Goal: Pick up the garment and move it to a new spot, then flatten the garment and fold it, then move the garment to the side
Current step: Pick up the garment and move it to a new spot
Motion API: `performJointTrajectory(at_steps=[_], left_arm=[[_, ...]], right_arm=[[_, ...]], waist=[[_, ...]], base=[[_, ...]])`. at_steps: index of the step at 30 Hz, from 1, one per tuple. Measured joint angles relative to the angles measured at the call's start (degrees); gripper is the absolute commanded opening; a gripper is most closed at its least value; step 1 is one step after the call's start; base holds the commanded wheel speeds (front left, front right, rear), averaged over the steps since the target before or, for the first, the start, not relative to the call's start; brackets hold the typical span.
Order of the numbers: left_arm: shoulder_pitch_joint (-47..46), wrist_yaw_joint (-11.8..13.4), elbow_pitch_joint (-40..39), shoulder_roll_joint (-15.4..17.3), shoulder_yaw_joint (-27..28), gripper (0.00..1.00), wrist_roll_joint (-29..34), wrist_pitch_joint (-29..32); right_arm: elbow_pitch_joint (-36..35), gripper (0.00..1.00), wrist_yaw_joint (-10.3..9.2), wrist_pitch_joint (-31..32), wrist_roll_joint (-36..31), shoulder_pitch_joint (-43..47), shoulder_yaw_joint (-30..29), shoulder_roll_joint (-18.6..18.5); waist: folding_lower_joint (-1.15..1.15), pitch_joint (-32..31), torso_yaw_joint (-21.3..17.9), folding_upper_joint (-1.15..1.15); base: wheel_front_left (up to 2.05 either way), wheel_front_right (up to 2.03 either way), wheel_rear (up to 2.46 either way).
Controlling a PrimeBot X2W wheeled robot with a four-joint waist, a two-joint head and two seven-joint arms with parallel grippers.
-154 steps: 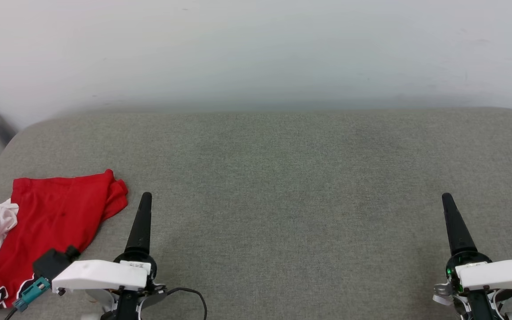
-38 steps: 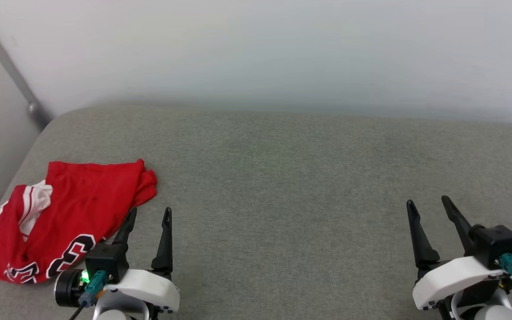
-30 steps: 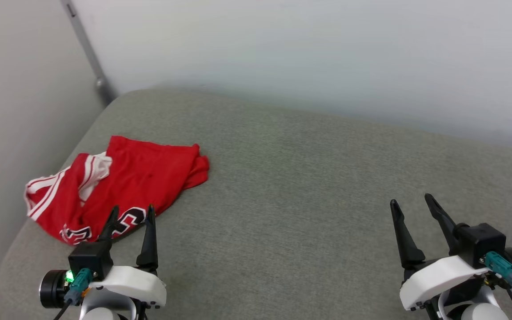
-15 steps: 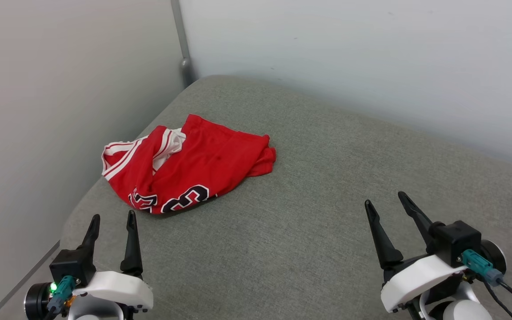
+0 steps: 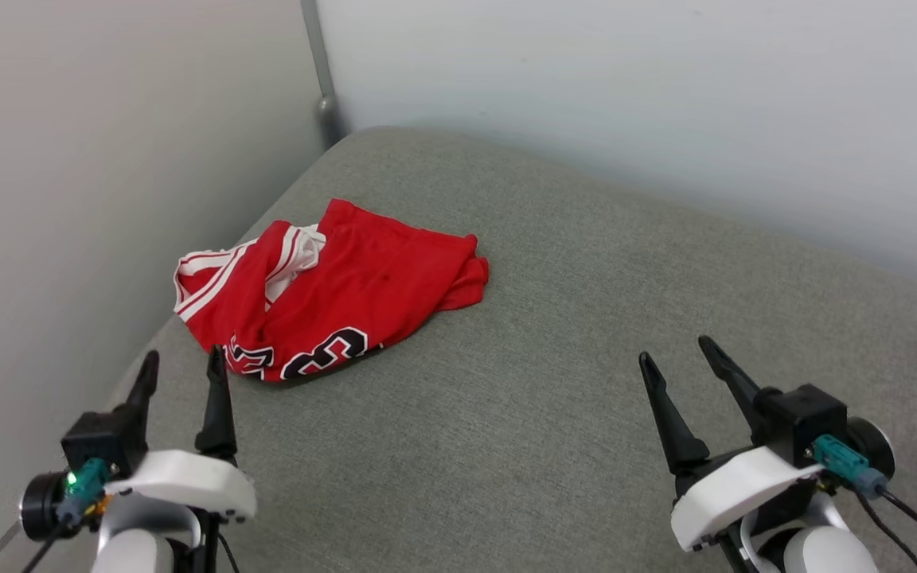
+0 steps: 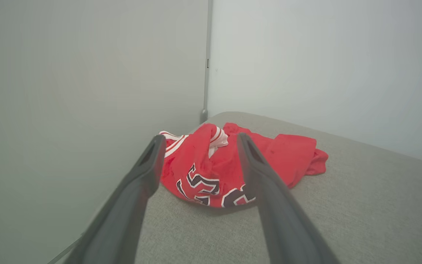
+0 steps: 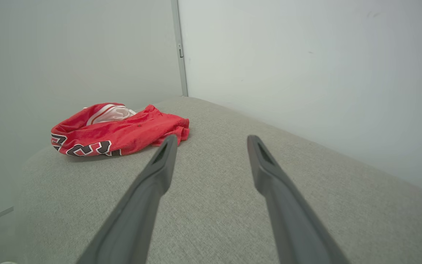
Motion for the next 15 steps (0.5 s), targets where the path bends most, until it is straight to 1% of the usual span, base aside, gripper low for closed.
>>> performJointTrajectory(at_steps=[3, 6, 9, 12, 15], left_arm=[[-4.27, -0.66, 0.34, 1.26, 0.46, 1.00, -0.86, 1.29], [-9.76, -1.65, 1.23, 1.87, 1.31, 1.00, -3.26, 3.75], [-14.58, -2.56, 3.68, 3.36, 2.67, 1.00, -5.97, 6.87], [-19.65, -3.53, 6.91, 5.47, 4.02, 1.00, -8.59, 10.76], [-24.24, -4.59, 11.07, 7.81, 4.41, 1.00, -11.55, 16.57]], right_arm=[[-1.13, 1.00, 0.00, 0.97, -1.11, -1.92, 0.29, 0.05], [-2.09, 1.00, -0.01, 2.00, -2.32, -3.49, 0.60, 0.04], [-3.20, 1.00, -0.01, 2.86, -3.79, -5.56, 0.92, 0.05], [-3.86, 1.00, -0.01, 3.48, -4.85, -7.66, 0.92, 0.04], [-4.32, 1.00, -0.01, 3.66, -5.57, -9.07, 0.42, -0.09]], waist=[[0.00, 1.87, -0.96, 0.00], [0.00, 4.35, -2.19, 0.00], [0.00, 7.37, -3.79, 0.00], [0.00, 10.91, -5.58, 0.00], [0.01, 14.68, -7.48, 0.00]], base=[[0.00, 0.00, 0.00], [0.00, 0.00, 0.00], [0.00, 0.00, 0.00], [0.00, 0.00, 0.00], [0.00, 0.00, 0.00]])
